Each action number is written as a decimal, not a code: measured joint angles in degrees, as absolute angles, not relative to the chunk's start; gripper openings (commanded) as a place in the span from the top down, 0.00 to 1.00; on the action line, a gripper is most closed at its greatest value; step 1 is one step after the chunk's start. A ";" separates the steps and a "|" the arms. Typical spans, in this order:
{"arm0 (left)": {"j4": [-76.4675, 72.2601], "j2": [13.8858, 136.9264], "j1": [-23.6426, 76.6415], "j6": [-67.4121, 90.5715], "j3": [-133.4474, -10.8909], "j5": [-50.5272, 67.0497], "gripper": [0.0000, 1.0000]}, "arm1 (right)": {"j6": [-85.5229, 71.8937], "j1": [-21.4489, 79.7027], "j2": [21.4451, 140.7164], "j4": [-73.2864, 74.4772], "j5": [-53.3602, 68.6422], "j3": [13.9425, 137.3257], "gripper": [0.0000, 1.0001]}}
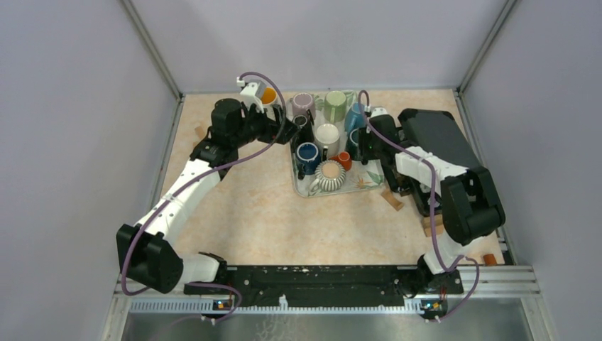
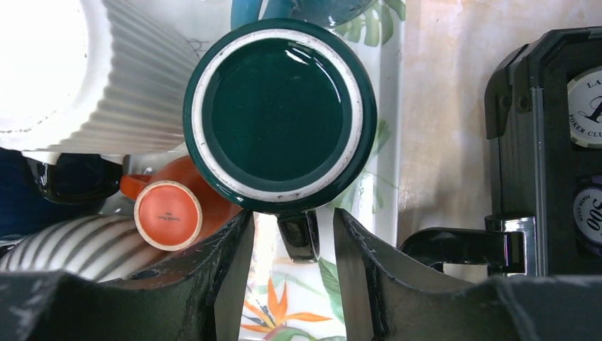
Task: Turn the mug right side up
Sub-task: Turn over the cup on the tray.
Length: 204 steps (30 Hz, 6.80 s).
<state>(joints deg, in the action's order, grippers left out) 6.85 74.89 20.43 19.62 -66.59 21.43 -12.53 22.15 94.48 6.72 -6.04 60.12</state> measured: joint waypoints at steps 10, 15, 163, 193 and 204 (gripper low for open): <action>6.85 74.96 20.43 19.64 -66.54 21.65 0.02 | -9.15 24.67 97.01 6.72 -9.30 60.62 0.63; 6.83 75.37 20.43 19.66 -66.52 21.65 0.01 | -8.54 24.91 97.30 6.59 -11.46 61.30 0.65; -42.65 83.09 22.06 71.02 -45.65 40.62 1.00 | -68.42 32.60 84.03 -46.92 18.31 44.51 0.72; -4.91 75.33 21.63 42.15 -57.19 14.35 1.00 | -56.03 33.28 74.39 -30.50 13.58 44.56 0.01; 3.99 76.49 15.16 29.93 -64.42 -0.10 1.00 | -46.52 33.28 72.12 -9.52 8.05 50.85 0.01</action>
